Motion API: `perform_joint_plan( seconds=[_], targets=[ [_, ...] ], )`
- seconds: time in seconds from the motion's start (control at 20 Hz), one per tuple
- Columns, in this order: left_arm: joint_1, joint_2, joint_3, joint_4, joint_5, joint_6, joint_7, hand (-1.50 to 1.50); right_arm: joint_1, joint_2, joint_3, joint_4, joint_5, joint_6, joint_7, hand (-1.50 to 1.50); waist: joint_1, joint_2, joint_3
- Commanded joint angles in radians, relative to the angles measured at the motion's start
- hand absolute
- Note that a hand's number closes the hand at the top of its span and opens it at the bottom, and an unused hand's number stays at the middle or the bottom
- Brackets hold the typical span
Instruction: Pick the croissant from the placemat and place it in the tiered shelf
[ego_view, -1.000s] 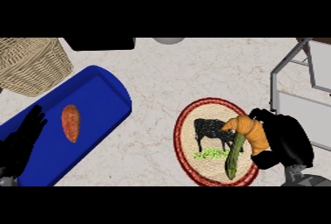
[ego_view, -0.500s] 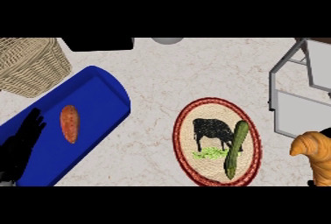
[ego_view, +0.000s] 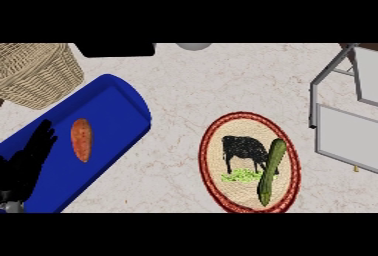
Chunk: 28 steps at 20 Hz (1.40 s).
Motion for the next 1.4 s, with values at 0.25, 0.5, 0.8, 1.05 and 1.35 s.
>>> perform_joint_plan(
  seconds=[0.25,0.5,0.8,1.05,1.35],
  targets=[
    [-0.027,-0.016,-0.018,-0.004,-0.024,0.001,0.011,0.0,-0.176,-0.329,-0.349,0.101,-0.398,-0.011,0.278,1.5,0.019,0.004,-0.001],
    [-0.045,0.029,0.02,-0.002,0.008,-0.043,0.039,0.0,-0.212,-0.504,-0.378,0.153,-0.362,0.022,0.37,1.5,0.029,0.005,0.0],
    [0.023,-0.05,-0.019,0.007,-0.043,-0.015,-0.045,0.0,-0.271,-0.586,-0.315,0.379,-0.214,0.073,0.198,1.5,0.041,0.01,0.001],
    [-0.021,-0.036,-0.006,-0.014,-0.04,-0.023,0.001,0.0,-0.32,-0.575,-0.142,0.401,-0.056,-0.043,0.189,1.5,0.045,0.011,0.002],
    [-0.035,-0.066,-0.024,-0.011,-0.064,-0.005,0.008,0.0,-0.368,-0.629,-0.043,0.574,0.105,-0.098,0.052,1.5,0.045,0.011,0.001]
  ],
)
